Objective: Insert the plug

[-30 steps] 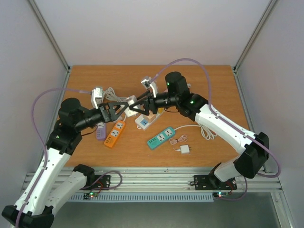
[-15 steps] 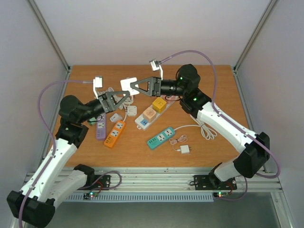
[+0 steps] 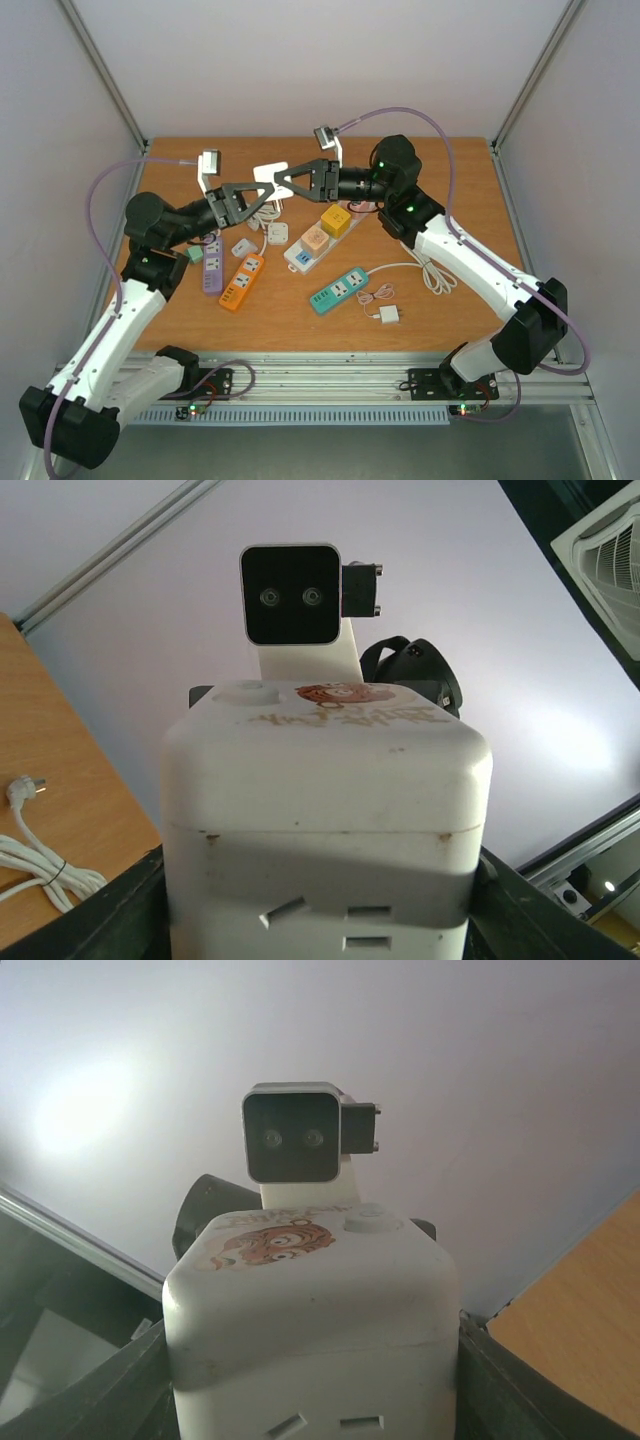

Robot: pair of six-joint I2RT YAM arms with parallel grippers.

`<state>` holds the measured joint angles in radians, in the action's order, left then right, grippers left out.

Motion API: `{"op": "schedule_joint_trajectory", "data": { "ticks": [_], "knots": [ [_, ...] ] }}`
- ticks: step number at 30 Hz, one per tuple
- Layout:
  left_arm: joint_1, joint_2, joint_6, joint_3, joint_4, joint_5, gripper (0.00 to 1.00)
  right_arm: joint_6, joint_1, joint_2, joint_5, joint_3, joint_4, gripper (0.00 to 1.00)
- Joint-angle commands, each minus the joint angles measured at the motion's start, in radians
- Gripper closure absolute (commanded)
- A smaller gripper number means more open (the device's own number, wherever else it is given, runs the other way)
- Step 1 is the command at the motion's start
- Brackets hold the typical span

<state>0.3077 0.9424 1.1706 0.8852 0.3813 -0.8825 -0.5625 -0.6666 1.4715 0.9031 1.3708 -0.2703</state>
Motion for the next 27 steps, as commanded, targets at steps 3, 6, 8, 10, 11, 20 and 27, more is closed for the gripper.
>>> {"op": "schedule_joint_trajectory", "data": {
  "ticks": [3, 6, 8, 10, 11, 20, 27],
  "knots": [
    [0.004, -0.001, -0.195, 0.060, -0.103, -0.013, 0.60, 0.128, 0.001, -0.040, -0.071, 0.018, 0.167, 0.24],
    [0.005, 0.006, -0.404, 0.085, -0.225, 0.087, 0.62, 0.282, 0.011, -0.087, -0.210, 0.032, 0.421, 0.10],
    [0.006, 0.010, -0.606, 0.081, -0.252, 0.198, 0.62, 0.363, 0.014, -0.099, -0.314, 0.069, 0.583, 0.06],
    [0.008, 0.016, -0.741, 0.032, -0.155, 0.263, 0.62, 0.428, 0.015, -0.099, -0.398, 0.112, 0.721, 0.04],
    [0.008, 0.022, -0.784, 0.009, -0.095, 0.283, 0.62, 0.457, 0.015, -0.095, -0.430, 0.128, 0.776, 0.03],
    [0.017, 0.136, -1.309, -0.078, 0.118, 0.150, 0.59, 0.620, -0.017, -0.039, -0.485, 0.285, 1.032, 0.03],
    [0.021, 0.155, -1.546, -0.129, 0.133, 0.088, 0.56, 0.679, -0.139, 0.127, -0.668, 0.506, 1.197, 0.04]
  ]
}}
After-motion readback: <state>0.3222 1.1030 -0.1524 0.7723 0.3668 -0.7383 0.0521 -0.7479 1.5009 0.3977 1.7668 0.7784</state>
